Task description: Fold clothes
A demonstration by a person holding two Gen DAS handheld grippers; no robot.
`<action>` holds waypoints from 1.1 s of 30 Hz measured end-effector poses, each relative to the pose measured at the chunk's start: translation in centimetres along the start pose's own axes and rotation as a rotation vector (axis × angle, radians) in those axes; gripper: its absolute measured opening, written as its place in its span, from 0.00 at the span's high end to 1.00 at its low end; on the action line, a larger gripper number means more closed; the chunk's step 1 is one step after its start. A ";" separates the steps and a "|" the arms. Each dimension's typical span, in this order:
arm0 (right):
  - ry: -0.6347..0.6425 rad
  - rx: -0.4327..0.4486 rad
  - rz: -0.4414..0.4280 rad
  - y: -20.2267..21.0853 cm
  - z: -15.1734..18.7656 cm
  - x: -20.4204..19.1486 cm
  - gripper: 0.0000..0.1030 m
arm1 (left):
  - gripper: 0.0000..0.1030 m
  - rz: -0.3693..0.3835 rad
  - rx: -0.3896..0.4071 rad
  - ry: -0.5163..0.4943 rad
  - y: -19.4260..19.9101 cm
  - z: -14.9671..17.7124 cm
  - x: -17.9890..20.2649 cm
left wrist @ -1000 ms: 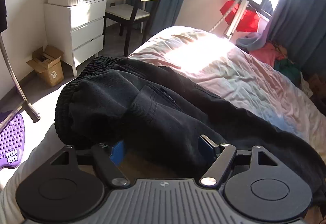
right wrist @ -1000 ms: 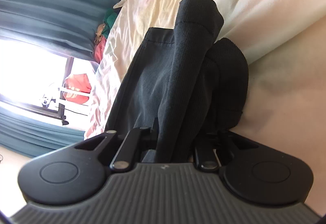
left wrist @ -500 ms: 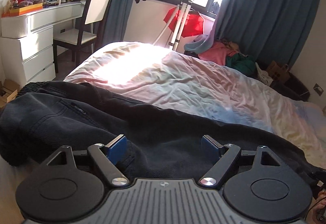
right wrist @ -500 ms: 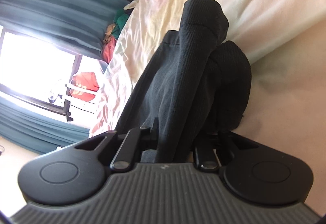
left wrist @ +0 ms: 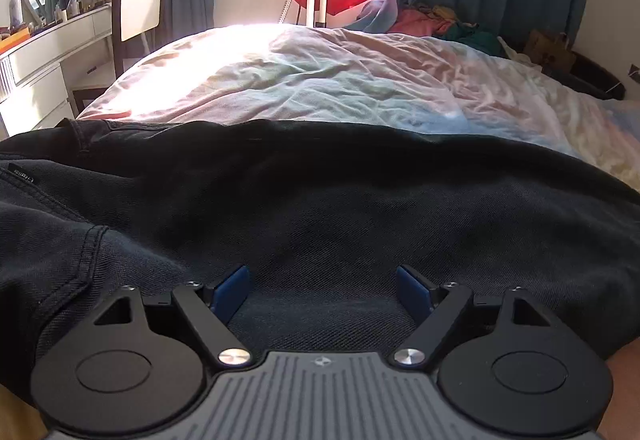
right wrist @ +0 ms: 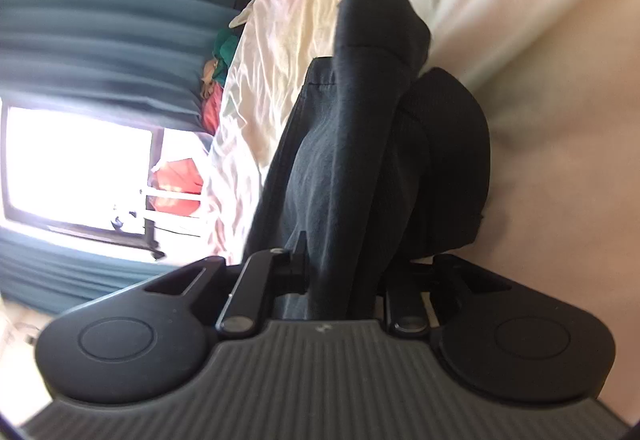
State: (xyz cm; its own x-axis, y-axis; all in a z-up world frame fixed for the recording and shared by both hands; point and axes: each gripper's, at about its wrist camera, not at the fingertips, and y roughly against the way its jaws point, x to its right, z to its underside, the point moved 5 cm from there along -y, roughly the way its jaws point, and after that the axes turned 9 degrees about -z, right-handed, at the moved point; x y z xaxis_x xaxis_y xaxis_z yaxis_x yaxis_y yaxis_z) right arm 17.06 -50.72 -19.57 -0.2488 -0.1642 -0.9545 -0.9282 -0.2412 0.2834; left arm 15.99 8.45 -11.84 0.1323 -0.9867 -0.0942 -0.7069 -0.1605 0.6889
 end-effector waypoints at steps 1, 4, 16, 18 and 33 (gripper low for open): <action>-0.007 -0.002 -0.005 -0.2 -0.1 0.1 0.75 | 0.20 -0.008 0.006 -0.011 0.0 0.1 0.2; 0.012 -0.016 -0.011 -1.2 -0.2 0.0 0.54 | 0.20 -0.011 0.013 -0.010 0.1 0.2 0.3; 0.095 0.024 0.021 -4.9 -1.3 -0.1 0.46 | 0.20 -0.018 0.034 -0.047 -0.6 -0.2 0.7; 0.141 0.037 0.039 -5.1 -1.2 -0.7 0.47 | 0.20 -0.016 0.016 -0.037 -1.3 -0.1 0.6; 0.246 0.109 0.132 -4.3 -0.8 -2.1 0.81 | 0.18 -0.042 0.010 -0.108 -2.5 0.8 1.5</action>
State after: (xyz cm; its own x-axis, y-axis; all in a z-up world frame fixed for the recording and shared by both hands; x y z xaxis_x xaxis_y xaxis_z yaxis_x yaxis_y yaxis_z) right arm 21.80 -50.12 -18.69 -0.3070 -0.4170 -0.8555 -0.9200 -0.1002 0.3789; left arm 17.45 7.37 -14.30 0.0867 -0.9759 -0.2003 -0.7093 -0.2016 0.6754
